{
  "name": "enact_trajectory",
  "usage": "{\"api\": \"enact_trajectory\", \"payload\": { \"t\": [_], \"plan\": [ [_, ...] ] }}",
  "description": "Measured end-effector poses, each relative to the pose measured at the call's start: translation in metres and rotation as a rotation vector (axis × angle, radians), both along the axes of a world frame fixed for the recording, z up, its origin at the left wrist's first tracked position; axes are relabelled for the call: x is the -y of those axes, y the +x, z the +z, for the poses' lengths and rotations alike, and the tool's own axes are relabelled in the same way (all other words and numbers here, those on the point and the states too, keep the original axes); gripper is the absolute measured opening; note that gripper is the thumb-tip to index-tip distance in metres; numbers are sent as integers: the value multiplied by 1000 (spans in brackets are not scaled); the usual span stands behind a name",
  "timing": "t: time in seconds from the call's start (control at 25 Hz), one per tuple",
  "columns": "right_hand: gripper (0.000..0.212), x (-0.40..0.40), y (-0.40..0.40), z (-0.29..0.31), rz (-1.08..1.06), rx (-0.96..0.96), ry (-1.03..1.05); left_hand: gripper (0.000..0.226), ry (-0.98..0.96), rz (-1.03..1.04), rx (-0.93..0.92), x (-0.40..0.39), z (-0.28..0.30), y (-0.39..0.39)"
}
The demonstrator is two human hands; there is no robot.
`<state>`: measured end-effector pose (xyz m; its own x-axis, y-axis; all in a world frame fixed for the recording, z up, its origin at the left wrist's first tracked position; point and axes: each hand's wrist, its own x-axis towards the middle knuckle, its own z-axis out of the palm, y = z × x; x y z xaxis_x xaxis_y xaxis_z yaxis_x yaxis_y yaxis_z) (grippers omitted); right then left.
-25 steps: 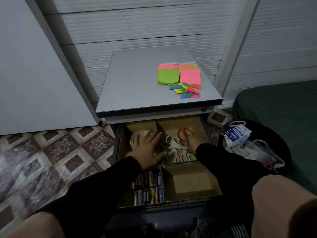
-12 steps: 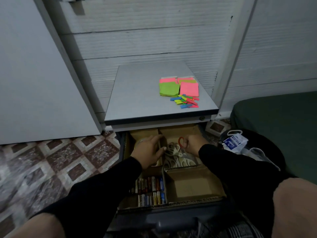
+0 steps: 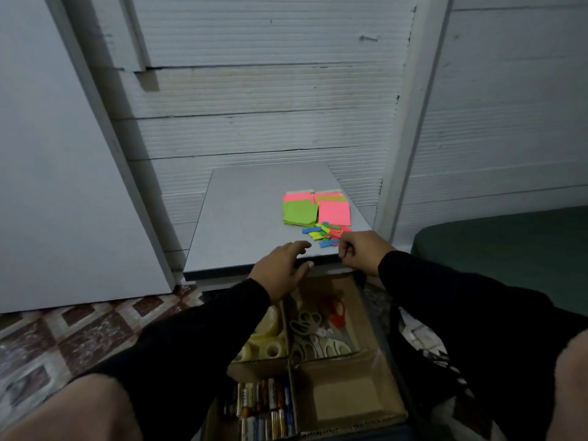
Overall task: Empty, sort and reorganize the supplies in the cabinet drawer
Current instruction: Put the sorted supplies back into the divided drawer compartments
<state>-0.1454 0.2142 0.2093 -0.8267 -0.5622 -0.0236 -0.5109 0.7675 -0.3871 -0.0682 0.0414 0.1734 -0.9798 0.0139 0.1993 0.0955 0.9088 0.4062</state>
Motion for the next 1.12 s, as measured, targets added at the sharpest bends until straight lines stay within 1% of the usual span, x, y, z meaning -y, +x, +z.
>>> {"api": "enact_trajectory", "payload": {
  "t": [0.2,0.28,0.36,0.48,0.64,0.72,0.84,0.92,1.04,1.12],
  "plan": [
    [14,6,-50,7,-17,-127,34,46,-113,33,15,17,10,-56],
    [16,8,-69,7,8,-184,121,48,-153,49,46,28,10,-82],
    [24,10,-91,6,23,-214,200,47,-187,83,90,37,10,-107],
    [38,18,-122,3,5,-200,224,46,-260,101,137,47,9,-141],
    [57,31,-150,-7,-41,-137,173,57,-335,38,211,50,5,-174],
    [63,36,-158,-15,-51,-119,190,64,-370,13,275,50,2,-183],
    [68,44,-166,-25,-67,-89,228,72,-344,39,286,55,7,-189],
    [71,47,-168,-26,-69,-85,196,77,-315,31,268,56,13,-190],
    [79,48,-168,-24,-80,-129,127,77,-262,-7,311,52,16,-193],
    [76,49,-170,-25,-96,-159,115,80,-239,33,309,51,15,-197]
  ]
}}
